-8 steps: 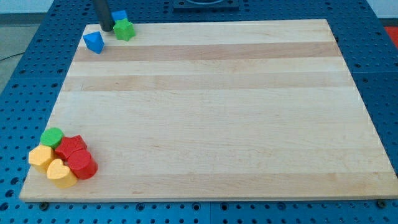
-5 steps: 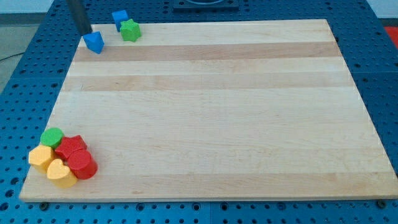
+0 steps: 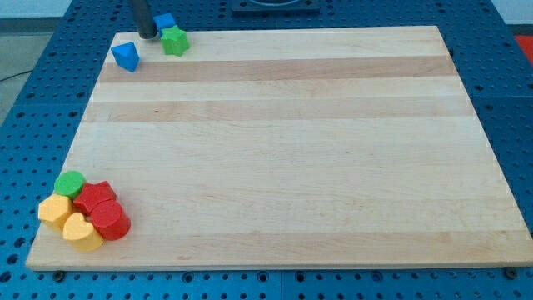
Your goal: Push the green star parallel to the right of the blue triangle
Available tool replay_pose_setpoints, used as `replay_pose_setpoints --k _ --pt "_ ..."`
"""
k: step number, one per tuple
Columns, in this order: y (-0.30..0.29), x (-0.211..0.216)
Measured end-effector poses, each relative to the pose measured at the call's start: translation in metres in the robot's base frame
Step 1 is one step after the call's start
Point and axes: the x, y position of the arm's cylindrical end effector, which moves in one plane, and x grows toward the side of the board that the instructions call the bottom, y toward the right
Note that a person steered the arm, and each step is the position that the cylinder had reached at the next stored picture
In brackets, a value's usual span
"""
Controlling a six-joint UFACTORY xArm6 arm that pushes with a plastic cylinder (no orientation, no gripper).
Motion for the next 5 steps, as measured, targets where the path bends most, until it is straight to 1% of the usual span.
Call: replay_pose_setpoints --k 2,3,4,5 --pt "0.057 0.049" --pt "0.035 0.049" --pt "0.003 0.044" --pt "-0.015 0.035"
